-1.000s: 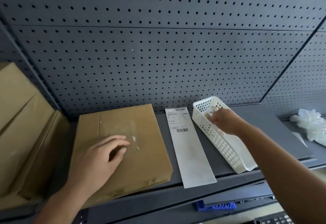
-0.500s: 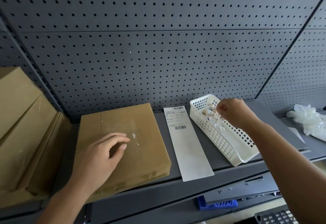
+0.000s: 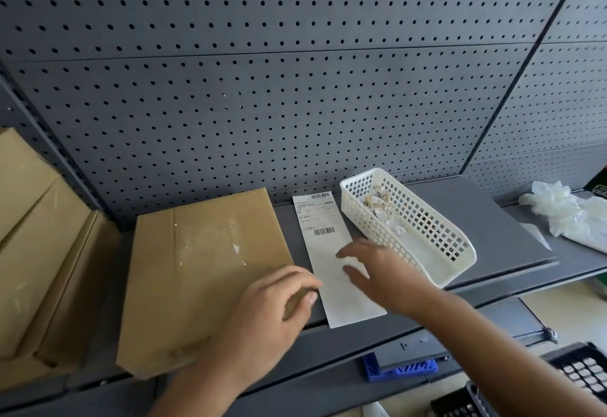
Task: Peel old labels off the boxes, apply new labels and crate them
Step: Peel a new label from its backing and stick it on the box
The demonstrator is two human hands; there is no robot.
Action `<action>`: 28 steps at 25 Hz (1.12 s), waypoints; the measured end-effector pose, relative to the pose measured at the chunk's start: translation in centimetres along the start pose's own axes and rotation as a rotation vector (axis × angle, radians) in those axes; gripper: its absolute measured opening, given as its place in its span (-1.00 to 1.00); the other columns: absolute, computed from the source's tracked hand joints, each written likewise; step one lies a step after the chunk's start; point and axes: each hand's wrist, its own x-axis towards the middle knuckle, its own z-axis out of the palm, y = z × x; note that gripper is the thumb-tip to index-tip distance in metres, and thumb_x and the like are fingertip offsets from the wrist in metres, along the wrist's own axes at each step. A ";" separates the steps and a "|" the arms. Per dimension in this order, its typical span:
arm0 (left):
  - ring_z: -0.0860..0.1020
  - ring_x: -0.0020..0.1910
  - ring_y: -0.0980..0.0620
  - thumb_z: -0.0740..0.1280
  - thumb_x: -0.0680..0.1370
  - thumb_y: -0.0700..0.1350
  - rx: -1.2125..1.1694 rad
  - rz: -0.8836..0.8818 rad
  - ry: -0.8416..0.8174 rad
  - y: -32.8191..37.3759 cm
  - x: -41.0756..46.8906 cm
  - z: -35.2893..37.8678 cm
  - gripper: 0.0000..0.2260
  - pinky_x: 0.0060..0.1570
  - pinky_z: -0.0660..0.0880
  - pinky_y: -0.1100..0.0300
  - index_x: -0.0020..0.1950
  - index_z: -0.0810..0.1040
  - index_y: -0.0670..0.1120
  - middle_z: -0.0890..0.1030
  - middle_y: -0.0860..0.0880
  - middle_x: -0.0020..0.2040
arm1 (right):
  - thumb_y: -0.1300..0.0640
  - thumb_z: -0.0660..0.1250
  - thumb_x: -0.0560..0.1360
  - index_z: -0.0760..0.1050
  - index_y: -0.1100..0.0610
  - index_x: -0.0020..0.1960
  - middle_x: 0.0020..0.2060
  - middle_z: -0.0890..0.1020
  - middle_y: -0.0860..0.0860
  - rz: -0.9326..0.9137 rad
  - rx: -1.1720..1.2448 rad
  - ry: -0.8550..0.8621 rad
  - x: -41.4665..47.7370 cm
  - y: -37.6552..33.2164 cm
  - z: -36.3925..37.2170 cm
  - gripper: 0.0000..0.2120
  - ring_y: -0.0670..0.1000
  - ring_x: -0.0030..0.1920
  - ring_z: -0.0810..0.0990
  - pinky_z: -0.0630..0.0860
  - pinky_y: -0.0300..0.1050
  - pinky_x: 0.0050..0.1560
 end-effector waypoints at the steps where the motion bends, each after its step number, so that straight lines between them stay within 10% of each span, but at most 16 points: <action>1: 0.54 0.12 0.26 0.31 0.63 -0.06 0.000 0.018 -0.015 0.4 0.2 0.7 -0.86 0.09 0.46 0.31 0.12 0.63 0.10 0.57 0.30 0.09 | -0.02 0.25 0.61 0.41 0.02 0.42 0.38 0.45 -0.07 0.006 -0.033 -0.062 -0.3 0.4 1.4 -0.61 -0.07 0.32 0.47 0.37 -0.18 0.36; 8: 0.52 0.01 0.22 0.27 0.63 0.00 0.025 0.010 -0.089 1.5 1.1 4.0 -0.84 -0.07 0.36 0.46 0.16 0.60 0.13 0.57 0.26 0.10 | -0.12 0.09 0.65 -0.03 0.09 0.60 0.60 -0.02 0.07 0.093 -0.139 -0.127 1.7 2.9 5.5 -0.37 0.08 0.59 -0.06 0.01 -0.01 0.56; 18: 0.47 -0.09 0.27 0.28 0.64 -0.02 0.031 -0.069 -0.054 1.4 2.1 4.5 -0.86 -0.12 0.31 0.44 0.15 0.60 0.12 0.56 0.25 0.05 | -0.11 0.13 0.62 0.13 0.04 0.56 0.55 0.16 0.06 0.150 -0.154 0.026 6.9 3.9 6.6 -0.44 0.14 0.53 0.06 0.11 0.14 0.51; 28: 0.55 -0.15 0.19 0.32 0.63 -0.04 -0.071 -0.192 0.007 0.1 3.3 4.4 -0.88 -0.16 0.47 0.33 0.09 0.63 0.13 0.58 0.26 -0.06 | 0.09 0.38 0.51 0.61 0.12 0.12 -0.01 0.50 0.04 0.121 0.041 0.245 7.3 5.3 7.5 -0.79 0.14 0.19 0.41 0.47 0.08 0.12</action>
